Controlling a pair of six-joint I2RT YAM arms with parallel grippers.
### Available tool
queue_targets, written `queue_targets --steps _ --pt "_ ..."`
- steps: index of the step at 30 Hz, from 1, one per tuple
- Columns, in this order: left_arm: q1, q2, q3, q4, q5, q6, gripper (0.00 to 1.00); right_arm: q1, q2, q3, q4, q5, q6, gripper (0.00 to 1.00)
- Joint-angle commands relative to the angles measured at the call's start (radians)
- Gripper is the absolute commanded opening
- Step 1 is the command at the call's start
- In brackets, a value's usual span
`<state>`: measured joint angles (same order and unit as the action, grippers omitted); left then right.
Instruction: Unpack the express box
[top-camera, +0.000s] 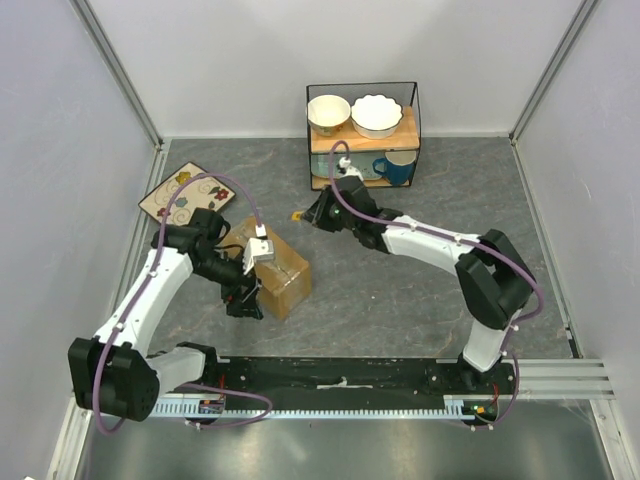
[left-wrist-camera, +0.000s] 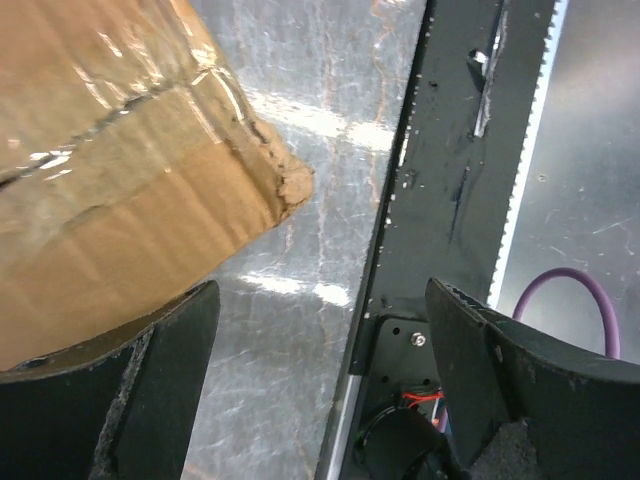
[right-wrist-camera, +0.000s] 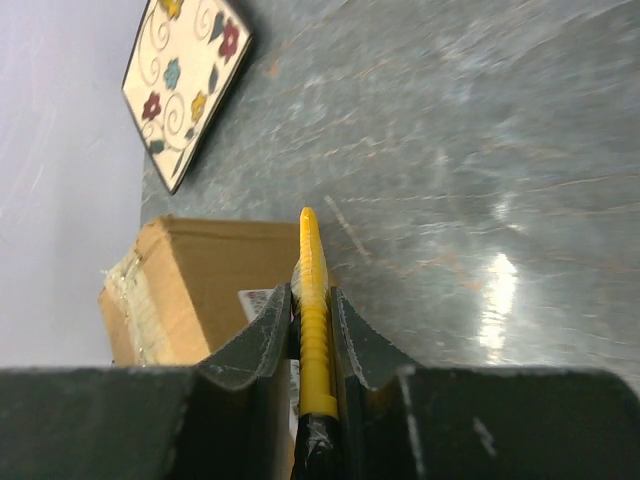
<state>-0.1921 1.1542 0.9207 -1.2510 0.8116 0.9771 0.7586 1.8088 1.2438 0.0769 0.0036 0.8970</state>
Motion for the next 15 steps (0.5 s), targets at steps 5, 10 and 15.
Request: queue_targets --steps 5,10,15 --pt "-0.021 -0.085 0.194 -0.021 -0.153 0.142 0.99 -0.077 -0.244 -0.161 -0.026 0.041 -0.07 0.0" --pt "-0.125 -0.276 0.118 0.083 -0.225 0.409 0.99 -0.073 -0.207 -0.205 0.081 -0.056 -0.015 0.0" --pt "-0.259 -0.353 -0.031 0.304 -0.302 0.397 0.99 -0.053 -0.221 -0.247 0.11 -0.021 0.005 0.0"
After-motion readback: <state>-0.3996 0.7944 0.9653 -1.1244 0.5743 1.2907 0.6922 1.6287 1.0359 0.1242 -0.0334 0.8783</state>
